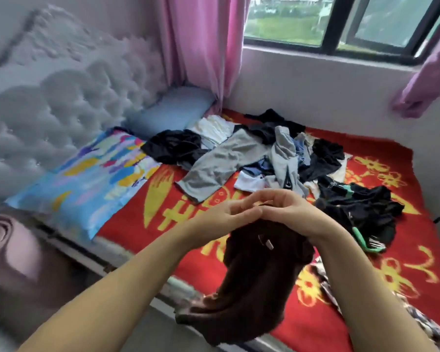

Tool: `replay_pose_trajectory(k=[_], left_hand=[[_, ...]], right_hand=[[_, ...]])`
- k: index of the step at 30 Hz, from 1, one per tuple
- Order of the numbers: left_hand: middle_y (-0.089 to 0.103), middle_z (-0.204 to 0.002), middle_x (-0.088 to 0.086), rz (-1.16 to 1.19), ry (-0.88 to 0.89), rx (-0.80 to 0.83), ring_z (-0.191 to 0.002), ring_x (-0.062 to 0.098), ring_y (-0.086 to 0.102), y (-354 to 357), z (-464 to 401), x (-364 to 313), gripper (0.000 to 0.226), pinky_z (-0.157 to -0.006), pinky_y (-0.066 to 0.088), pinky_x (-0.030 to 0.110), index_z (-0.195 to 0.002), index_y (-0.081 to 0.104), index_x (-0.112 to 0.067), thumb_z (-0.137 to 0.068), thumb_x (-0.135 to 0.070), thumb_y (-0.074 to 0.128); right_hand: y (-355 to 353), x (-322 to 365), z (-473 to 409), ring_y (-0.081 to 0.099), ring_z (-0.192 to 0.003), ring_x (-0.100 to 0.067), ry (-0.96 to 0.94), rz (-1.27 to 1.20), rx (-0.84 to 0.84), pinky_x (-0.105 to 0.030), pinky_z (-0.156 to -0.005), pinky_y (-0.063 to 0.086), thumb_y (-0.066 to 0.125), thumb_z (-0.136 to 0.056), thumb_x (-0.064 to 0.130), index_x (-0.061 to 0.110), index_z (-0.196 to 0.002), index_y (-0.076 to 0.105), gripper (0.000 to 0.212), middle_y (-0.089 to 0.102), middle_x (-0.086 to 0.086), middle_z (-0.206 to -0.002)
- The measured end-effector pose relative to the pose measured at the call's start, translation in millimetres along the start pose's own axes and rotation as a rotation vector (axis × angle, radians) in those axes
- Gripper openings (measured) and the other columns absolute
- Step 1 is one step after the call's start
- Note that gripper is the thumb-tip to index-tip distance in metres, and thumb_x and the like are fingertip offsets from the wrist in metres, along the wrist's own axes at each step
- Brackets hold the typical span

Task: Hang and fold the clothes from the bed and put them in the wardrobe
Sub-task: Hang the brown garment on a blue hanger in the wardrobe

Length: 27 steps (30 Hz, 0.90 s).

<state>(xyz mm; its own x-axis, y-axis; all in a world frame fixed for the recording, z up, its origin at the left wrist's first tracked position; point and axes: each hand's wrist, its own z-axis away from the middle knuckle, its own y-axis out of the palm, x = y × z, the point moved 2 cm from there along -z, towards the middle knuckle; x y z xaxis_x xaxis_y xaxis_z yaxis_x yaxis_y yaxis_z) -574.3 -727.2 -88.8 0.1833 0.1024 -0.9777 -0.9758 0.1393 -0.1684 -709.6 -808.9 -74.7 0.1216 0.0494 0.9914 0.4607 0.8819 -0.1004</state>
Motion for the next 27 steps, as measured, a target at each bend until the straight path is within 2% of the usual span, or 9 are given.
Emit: replay_pose_trajectory(k=[3, 6, 9, 12, 15, 19, 22, 25, 27], left_hand=[[0.069, -0.086, -0.015, -0.051, -0.048, -0.083, -0.085, -0.002, 0.063, -18.3, 38.3, 5.8, 0.012, -0.077, 0.046, 0.017, -0.102, 0.068, -0.021, -0.094, -0.02, 0.059], [0.07, -0.105, -0.003, -0.148, -0.067, -0.218, -0.1, 0.005, 0.064, -27.3, 68.0, 11.1, 0.018, -0.086, 0.05, 0.022, -0.11, 0.068, -0.019, -0.094, -0.023, 0.06], [0.059, -0.087, -0.012, -0.276, 0.034, -0.594, -0.082, -0.005, 0.057, -33.7, 93.6, 12.1, 0.02, -0.074, 0.041, 0.017, -0.085, 0.062, -0.038, -0.092, -0.019, 0.062], [0.049, -0.086, -0.005, -0.407, 0.058, -0.872, -0.081, 0.001, 0.05, -37.5, 126.3, 18.9, 0.026, -0.076, 0.038, 0.014, -0.075, 0.057, -0.033, -0.089, -0.012, 0.065], [0.054, -0.095, 0.003, -0.445, 0.042, -0.963, -0.089, 0.006, 0.054, -32.7, 162.5, 29.0, 0.003, -0.083, 0.039, 0.014, -0.085, 0.064, -0.012, -0.087, -0.014, 0.063], [0.058, -0.092, 0.003, -0.385, -0.154, -0.975, -0.086, 0.017, 0.056, -26.6, 217.5, 45.7, 0.025, -0.081, 0.044, 0.03, -0.09, 0.062, -0.012, -0.081, -0.035, 0.06], [0.056, -0.083, 0.009, -0.278, -0.232, -1.027, -0.077, 0.012, 0.05, -22.4, 255.6, 49.3, 0.053, -0.075, 0.044, 0.036, -0.09, 0.062, -0.009, -0.076, -0.06, 0.053], [0.049, -0.072, 0.001, -0.153, -0.175, -1.234, -0.072, 0.01, 0.044, -26.9, 291.1, 39.0, 0.04, -0.068, 0.036, 0.032, -0.079, 0.061, -0.011, -0.085, -0.05, 0.053], [0.048, -0.076, 0.007, -0.136, -0.172, -1.293, -0.073, 0.014, 0.043, -33.6, 320.2, 34.9, 0.033, -0.069, 0.035, 0.031, -0.091, 0.056, 0.001, -0.092, -0.031, 0.06]], right_hand=[[24.3, 7.6, -19.1, 0.065, -0.075, -0.008, -0.001, 0.066, 0.11, -0.017, -0.067, 0.049, 0.059, -0.093, 0.01, 0.011, -0.1, 0.068, 0.011, 0.072, -0.001, -0.083], [49.2, 7.4, -33.4, 0.066, -0.081, -0.013, -0.041, 0.11, 0.128, -0.024, -0.074, 0.051, 0.063, -0.091, 0.022, 0.017, -0.1, 0.07, 0.012, 0.073, -0.006, -0.089], [71.6, 0.3, -41.1, 0.064, -0.078, -0.016, -0.028, 0.032, 0.136, -0.026, -0.071, 0.05, 0.062, -0.092, 0.02, 0.024, -0.094, 0.072, 0.011, 0.071, -0.01, -0.087], [92.6, -8.3, -49.1, 0.058, -0.075, -0.014, -0.028, 0.174, 0.246, -0.028, -0.068, 0.043, 0.067, -0.086, 0.03, 0.022, -0.095, 0.071, 0.013, 0.064, -0.011, -0.08], [124.4, -14.6, -59.6, 0.053, -0.069, -0.015, -0.08, 0.341, 0.285, -0.036, -0.068, 0.038, 0.061, -0.081, 0.035, 0.028, -0.085, 0.069, 0.011, 0.062, -0.007, -0.073], [182.0, 0.2, -66.1, 0.057, -0.065, -0.023, -0.166, 0.368, 0.283, -0.038, -0.063, 0.045, 0.052, -0.09, 0.008, 0.024, -0.084, 0.063, 0.02, 0.068, -0.016, -0.076], [232.7, 23.2, -64.3, 0.06, -0.078, -0.014, -0.27, 0.371, 0.344, -0.027, -0.075, 0.045, 0.048, -0.087, 0.0, 0.018, -0.086, 0.061, 0.022, 0.068, -0.003, -0.082], [285.7, 42.4, -58.8, 0.055, -0.074, -0.002, -0.358, 0.414, 0.461, -0.014, -0.071, 0.04, 0.047, -0.086, -0.004, 0.021, -0.082, 0.059, 0.028, 0.062, 0.007, -0.078], [318.0, 50.7, -56.8, 0.058, -0.078, -0.009, -0.391, 0.449, 0.506, -0.02, -0.076, 0.044, 0.048, -0.085, -0.003, 0.017, -0.085, 0.061, 0.024, 0.064, 0.004, -0.08]])
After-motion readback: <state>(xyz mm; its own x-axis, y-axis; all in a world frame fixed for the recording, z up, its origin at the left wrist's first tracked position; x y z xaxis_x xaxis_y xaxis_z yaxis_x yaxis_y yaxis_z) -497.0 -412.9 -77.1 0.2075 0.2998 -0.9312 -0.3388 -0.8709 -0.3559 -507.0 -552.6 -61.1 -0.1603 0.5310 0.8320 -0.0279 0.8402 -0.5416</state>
